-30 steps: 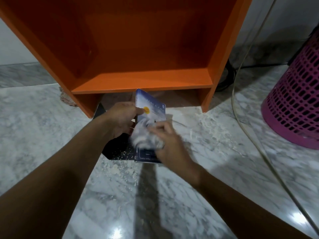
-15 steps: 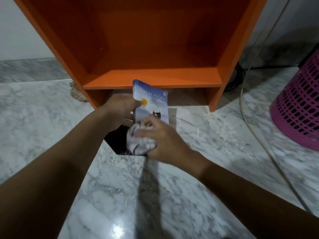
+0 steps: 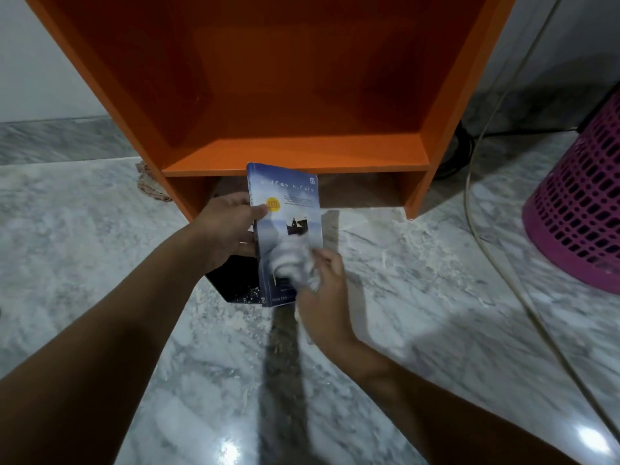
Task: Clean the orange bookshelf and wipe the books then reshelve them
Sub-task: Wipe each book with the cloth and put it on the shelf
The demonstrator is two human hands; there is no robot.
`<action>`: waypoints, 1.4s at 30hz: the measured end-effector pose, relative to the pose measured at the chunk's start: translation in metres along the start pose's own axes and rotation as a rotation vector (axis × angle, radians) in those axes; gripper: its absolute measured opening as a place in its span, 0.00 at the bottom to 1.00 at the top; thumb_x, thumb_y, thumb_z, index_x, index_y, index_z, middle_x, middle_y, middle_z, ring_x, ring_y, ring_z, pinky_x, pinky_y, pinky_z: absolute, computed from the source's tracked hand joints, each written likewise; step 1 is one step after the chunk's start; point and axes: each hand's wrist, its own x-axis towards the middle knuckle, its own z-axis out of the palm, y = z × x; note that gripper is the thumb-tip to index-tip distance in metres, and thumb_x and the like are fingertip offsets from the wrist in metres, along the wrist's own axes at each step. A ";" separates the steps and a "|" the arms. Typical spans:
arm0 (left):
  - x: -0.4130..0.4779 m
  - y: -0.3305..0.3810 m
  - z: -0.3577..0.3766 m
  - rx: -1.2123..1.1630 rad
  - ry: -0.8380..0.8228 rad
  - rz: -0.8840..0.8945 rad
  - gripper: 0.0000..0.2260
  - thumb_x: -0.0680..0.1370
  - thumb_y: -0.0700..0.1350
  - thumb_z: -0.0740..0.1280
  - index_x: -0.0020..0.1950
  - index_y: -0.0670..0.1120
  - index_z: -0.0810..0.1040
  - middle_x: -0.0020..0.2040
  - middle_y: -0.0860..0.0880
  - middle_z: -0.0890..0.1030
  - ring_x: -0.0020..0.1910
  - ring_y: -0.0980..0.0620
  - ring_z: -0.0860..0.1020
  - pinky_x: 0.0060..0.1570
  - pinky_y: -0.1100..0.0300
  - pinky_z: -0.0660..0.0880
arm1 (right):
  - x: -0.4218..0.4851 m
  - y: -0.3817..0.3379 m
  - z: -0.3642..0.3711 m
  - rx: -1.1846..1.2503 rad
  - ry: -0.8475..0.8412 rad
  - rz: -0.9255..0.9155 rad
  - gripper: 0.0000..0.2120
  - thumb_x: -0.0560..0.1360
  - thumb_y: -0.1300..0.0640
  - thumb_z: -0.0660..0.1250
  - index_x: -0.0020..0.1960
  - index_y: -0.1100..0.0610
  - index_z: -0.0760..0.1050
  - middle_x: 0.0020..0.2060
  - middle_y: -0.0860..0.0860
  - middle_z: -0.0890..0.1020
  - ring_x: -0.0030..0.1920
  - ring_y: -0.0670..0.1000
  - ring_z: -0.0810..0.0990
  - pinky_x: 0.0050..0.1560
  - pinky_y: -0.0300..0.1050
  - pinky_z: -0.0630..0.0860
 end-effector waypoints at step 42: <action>-0.015 0.001 -0.011 0.049 0.112 -0.031 0.07 0.81 0.42 0.65 0.55 0.39 0.75 0.54 0.36 0.79 0.49 0.37 0.82 0.38 0.49 0.81 | 0.001 0.020 0.003 0.146 0.096 0.566 0.14 0.76 0.65 0.65 0.60 0.54 0.77 0.56 0.53 0.79 0.51 0.52 0.80 0.51 0.46 0.75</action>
